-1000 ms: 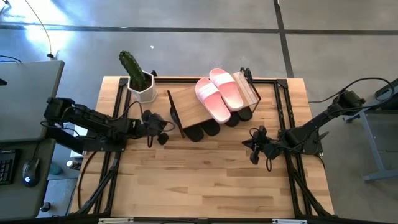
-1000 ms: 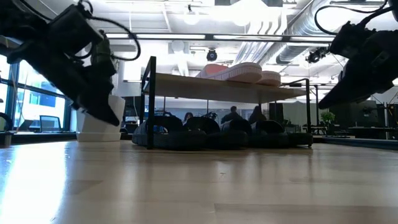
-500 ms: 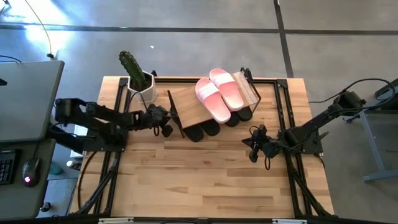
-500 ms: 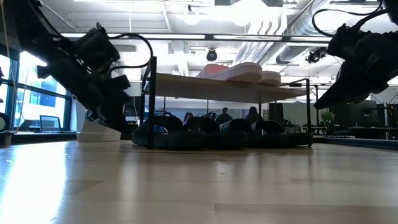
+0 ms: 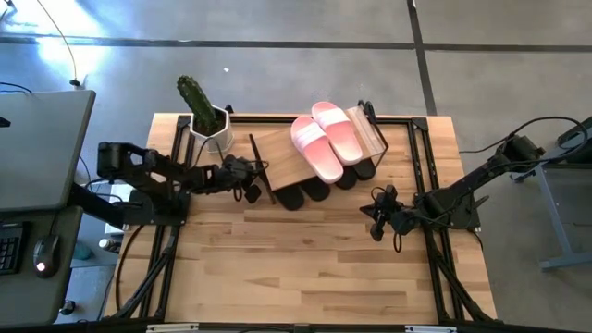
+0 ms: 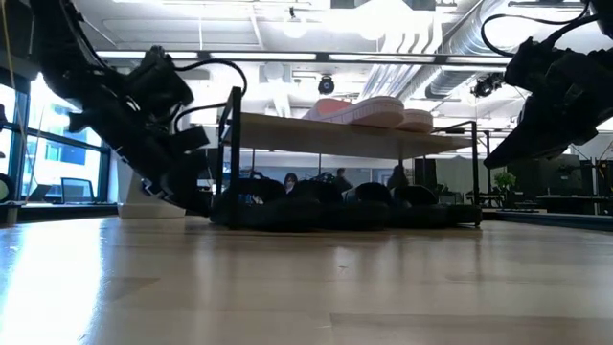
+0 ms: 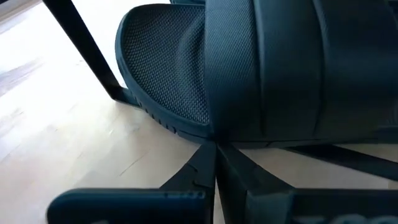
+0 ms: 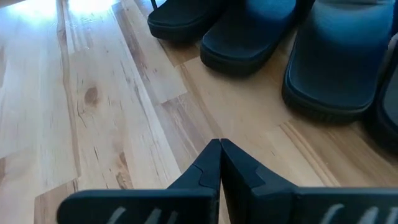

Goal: Pick and place slides into the shelf
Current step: Adjust the black slides under the shelf

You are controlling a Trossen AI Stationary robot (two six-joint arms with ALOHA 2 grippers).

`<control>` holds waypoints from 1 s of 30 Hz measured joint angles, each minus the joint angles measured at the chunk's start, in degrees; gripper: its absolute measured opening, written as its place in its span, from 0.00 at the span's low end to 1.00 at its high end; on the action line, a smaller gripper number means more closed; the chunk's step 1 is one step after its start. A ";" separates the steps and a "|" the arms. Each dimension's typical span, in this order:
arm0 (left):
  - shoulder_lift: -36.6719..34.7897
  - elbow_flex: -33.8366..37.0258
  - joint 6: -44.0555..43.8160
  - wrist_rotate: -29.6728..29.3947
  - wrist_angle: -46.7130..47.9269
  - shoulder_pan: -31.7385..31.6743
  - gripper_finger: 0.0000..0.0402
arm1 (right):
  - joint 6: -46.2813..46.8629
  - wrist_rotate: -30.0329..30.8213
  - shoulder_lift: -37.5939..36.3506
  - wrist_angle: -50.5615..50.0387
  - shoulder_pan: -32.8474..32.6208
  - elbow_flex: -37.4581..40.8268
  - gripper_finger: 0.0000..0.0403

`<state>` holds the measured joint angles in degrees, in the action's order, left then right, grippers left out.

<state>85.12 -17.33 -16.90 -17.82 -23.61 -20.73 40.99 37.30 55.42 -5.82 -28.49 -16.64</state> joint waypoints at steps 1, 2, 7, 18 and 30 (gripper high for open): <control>0.81 -0.56 0.02 -0.13 -0.09 0.00 0.00 | 0.00 0.00 0.00 0.00 0.01 0.00 0.00; 1.54 -1.13 0.04 -0.16 -0.21 0.00 0.00 | 0.00 0.00 0.00 0.00 0.00 0.00 0.00; 4.80 -3.90 0.17 -2.01 0.23 0.00 0.00 | 0.14 -0.37 0.00 -0.17 0.02 0.00 0.00; 5.27 -4.86 -0.43 -5.07 0.19 0.02 0.00 | 1.01 -1.11 0.00 -0.68 0.00 0.00 0.00; 5.25 -4.86 -1.56 -6.78 -0.36 0.09 0.00 | 0.25 -0.90 0.02 -0.81 0.00 0.00 0.00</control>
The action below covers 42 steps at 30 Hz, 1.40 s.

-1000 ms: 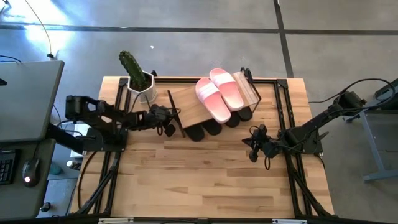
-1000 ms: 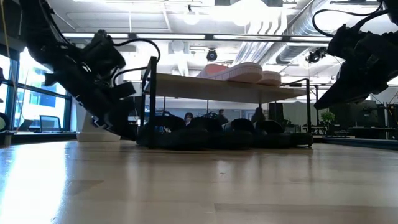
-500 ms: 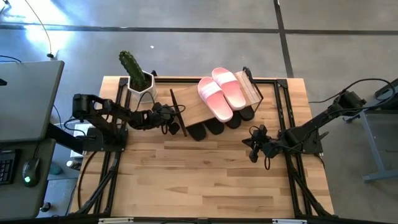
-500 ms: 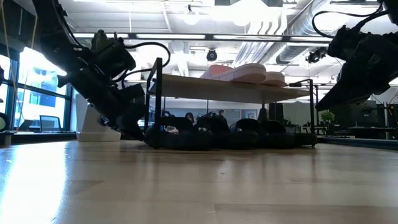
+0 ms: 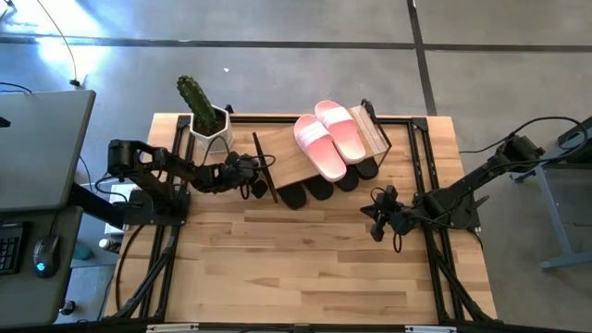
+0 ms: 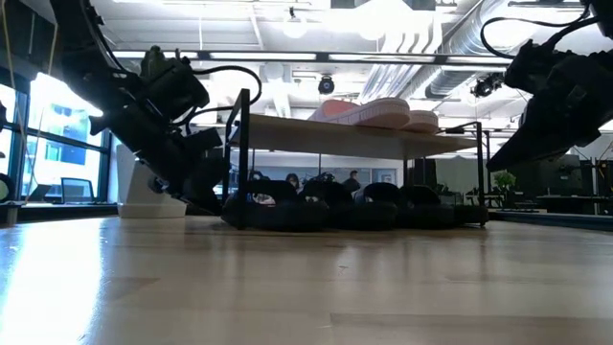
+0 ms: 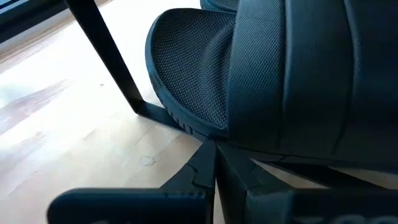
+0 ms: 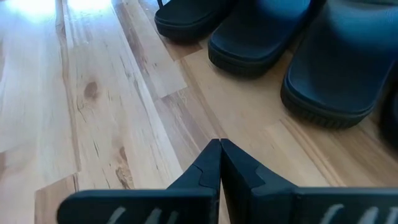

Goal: Pick and place slides into the shelf
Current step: Adjust the black slides under the shelf

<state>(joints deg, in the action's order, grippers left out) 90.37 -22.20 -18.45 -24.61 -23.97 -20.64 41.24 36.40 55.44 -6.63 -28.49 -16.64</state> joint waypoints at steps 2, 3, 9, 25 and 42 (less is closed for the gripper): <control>-0.04 0.00 -0.20 0.96 0.06 0.00 0.00 | 1.18 0.15 0.00 -0.01 0.00 0.00 0.00; -0.04 0.00 -0.24 1.67 0.15 -0.02 0.00 | 1.94 0.20 0.00 0.00 0.00 0.00 0.00; -0.22 -0.02 -1.60 6.47 1.31 0.02 0.00 | 10.38 4.04 -0.04 1.37 0.00 2.80 0.00; -4.95 -0.02 -1.49 8.81 10.89 0.04 0.00 | 14.71 5.42 0.00 18.74 9.97 15.14 0.00; -7.84 0.02 -1.34 9.95 11.70 0.07 0.00 | 4.03 -6.47 0.10 27.35 20.46 16.13 0.00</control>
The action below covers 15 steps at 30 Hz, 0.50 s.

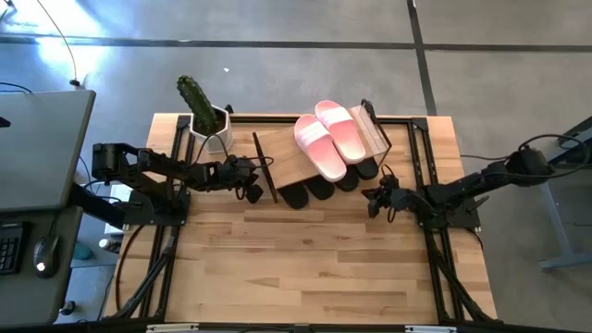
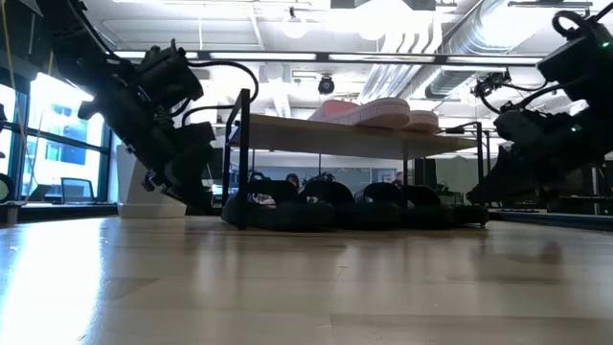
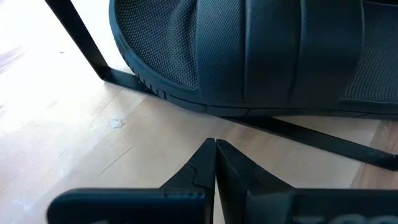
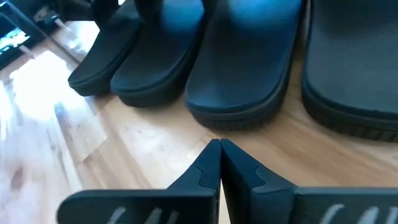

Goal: Pick and place slides into the shelf
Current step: Adjust the black slides under the shelf

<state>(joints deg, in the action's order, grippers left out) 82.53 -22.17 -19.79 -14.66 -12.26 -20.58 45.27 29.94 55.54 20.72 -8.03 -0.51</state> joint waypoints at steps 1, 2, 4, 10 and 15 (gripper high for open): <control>0.01 0.00 0.00 0.00 -0.01 0.00 0.00 | -0.15 -0.12 0.00 0.03 0.48 0.00 0.00; 0.01 0.00 0.00 0.00 0.00 0.00 0.00 | -0.24 -0.11 0.00 -0.01 1.13 0.00 0.00; -0.01 0.00 0.00 0.09 -0.03 0.00 0.00 | -0.35 -0.38 0.00 -0.24 2.34 0.00 0.00; 0.00 0.00 0.00 0.11 -0.12 0.00 0.00 | -1.85 -2.21 0.00 0.74 4.60 0.02 0.00; 0.01 0.00 0.00 0.11 -0.12 0.00 0.00 | -1.95 -3.74 0.00 1.11 4.61 0.02 0.00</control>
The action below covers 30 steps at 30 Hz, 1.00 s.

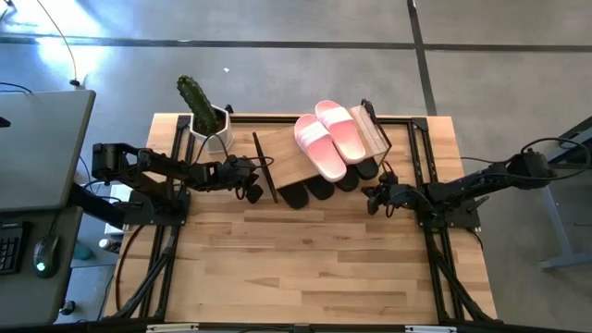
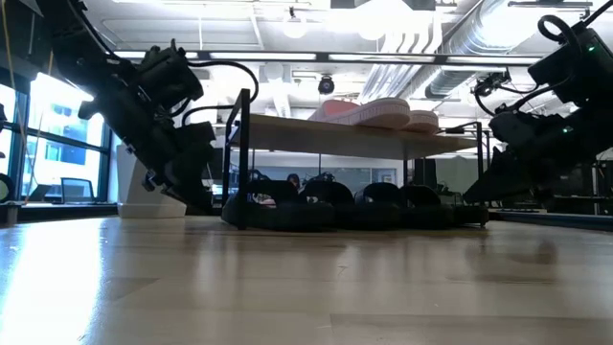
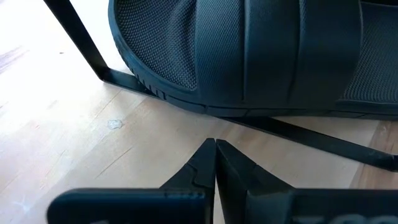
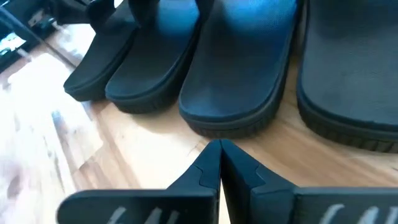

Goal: Pick and place slides into the shelf
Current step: Adjust the black slides under the shelf

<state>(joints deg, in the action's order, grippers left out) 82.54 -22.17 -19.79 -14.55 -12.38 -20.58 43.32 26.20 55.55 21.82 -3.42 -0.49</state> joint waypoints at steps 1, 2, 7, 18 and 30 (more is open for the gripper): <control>0.00 0.00 0.00 0.00 0.00 0.00 0.00 | -0.20 -0.60 0.07 0.11 0.00 0.00 0.00; 0.00 0.00 0.00 0.00 0.00 0.00 0.00 | -0.13 -0.88 0.32 0.28 -0.01 0.02 0.00; 0.00 0.00 0.00 -0.01 0.01 -0.02 0.00 | -0.05 -2.46 4.39 4.46 -0.87 -0.36 0.00; 0.00 0.00 0.00 -0.04 -0.63 -0.02 0.00 | -1.10 8.96 18.14 2.93 -9.62 -8.11 0.00; 0.00 0.00 1.36 -0.07 -0.68 -0.02 0.00 | 3.13 12.75 25.96 7.44 -9.39 -6.97 0.00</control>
<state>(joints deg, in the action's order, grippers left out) 82.54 -22.17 -18.44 -14.61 -13.06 -20.60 46.46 38.95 81.50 29.27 -12.81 -7.46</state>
